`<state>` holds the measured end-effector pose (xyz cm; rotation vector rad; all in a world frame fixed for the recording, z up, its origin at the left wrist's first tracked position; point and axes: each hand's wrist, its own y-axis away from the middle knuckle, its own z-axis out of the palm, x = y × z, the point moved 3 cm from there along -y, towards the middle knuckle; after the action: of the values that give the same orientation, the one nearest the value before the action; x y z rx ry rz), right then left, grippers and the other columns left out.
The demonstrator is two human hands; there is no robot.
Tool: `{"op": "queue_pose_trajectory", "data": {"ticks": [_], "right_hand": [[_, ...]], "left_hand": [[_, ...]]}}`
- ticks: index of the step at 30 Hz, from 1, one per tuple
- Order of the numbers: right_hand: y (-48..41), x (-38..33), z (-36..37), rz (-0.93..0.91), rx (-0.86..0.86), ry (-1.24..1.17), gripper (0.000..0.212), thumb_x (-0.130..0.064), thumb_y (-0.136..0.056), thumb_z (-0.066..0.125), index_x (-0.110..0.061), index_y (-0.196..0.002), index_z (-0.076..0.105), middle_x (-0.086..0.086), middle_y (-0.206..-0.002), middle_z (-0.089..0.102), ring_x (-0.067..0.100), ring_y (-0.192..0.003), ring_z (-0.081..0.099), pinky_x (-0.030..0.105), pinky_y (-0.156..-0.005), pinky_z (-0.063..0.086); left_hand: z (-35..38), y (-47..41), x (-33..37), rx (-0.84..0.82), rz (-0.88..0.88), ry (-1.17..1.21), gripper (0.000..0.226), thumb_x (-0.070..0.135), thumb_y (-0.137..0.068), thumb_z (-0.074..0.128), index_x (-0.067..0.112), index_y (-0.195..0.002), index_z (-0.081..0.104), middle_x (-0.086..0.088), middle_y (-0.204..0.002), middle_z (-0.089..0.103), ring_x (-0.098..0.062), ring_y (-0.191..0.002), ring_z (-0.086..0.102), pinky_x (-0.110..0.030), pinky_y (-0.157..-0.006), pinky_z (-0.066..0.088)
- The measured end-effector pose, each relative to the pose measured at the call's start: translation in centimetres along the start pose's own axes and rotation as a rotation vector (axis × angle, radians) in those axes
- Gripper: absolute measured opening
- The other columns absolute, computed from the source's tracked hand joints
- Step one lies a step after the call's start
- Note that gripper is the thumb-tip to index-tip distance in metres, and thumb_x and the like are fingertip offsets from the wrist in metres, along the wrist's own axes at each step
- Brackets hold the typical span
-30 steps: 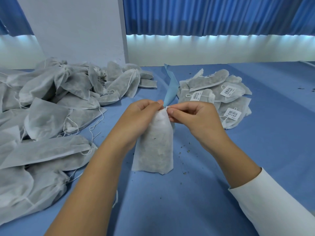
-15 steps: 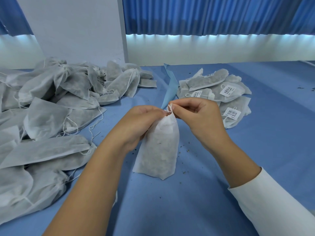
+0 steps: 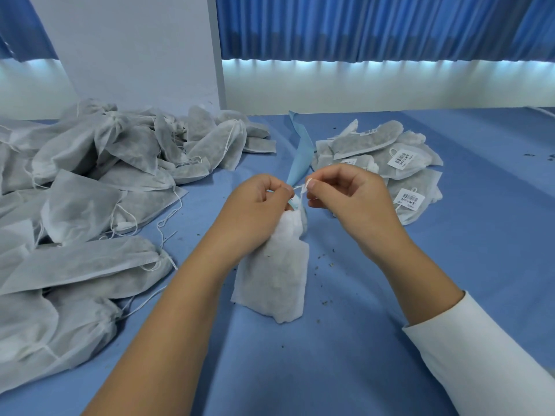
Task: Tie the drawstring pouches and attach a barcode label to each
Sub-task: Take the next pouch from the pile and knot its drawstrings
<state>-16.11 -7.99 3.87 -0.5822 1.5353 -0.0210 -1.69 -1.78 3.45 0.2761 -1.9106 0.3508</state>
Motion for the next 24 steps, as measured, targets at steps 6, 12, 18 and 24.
{"op": "queue_pose_trajectory", "data": {"ticks": [6,12,18,24], "right_hand": [[-0.3,-0.1,-0.7,0.03,0.025,-0.016,0.012,-0.001,-0.089,0.061,-0.008,-0.083,0.068,0.0,-0.074,0.069,0.012,-0.071,0.067,0.021,-0.066,0.055],[-0.3,0.2,-0.6,0.093,0.035,-0.041,0.017,-0.002,-0.09,0.056,-0.012,-0.079,0.064,-0.002,-0.067,0.069,0.01,-0.062,0.064,0.021,-0.06,0.053],[-0.3,0.2,-0.5,0.107,0.073,-0.046,0.016,-0.004,-0.091,0.056,-0.013,-0.079,0.063,-0.005,-0.064,0.065,0.008,-0.059,0.062,0.021,-0.056,0.053],[-0.2,0.2,-0.5,0.141,0.102,-0.1,0.016,-0.007,-0.092,0.057,-0.015,-0.08,0.063,-0.006,-0.064,0.064,0.008,-0.058,0.061,0.021,-0.054,0.052]], "left_hand": [[1.0,0.8,0.8,-0.017,0.025,-0.013,0.014,0.024,-0.098,0.054,0.022,-0.086,0.063,0.011,-0.056,0.064,-0.003,-0.028,0.034,-0.012,-0.033,0.026],[1.8,1.0,1.0,0.0,0.081,-0.065,0.014,0.02,-0.098,0.053,0.017,-0.086,0.06,-0.009,-0.067,0.056,-0.005,-0.029,0.031,-0.012,-0.033,0.023],[2.3,0.8,1.0,-0.001,0.135,-0.059,0.017,0.023,-0.099,0.053,0.018,-0.083,0.056,-0.007,-0.058,0.048,-0.007,-0.034,0.028,-0.016,-0.035,0.026],[2.3,0.6,1.0,-0.017,0.192,-0.071,0.019,0.021,-0.099,0.053,0.02,-0.08,0.055,0.01,-0.039,0.035,-0.008,-0.034,0.027,-0.016,-0.035,0.025]]}}
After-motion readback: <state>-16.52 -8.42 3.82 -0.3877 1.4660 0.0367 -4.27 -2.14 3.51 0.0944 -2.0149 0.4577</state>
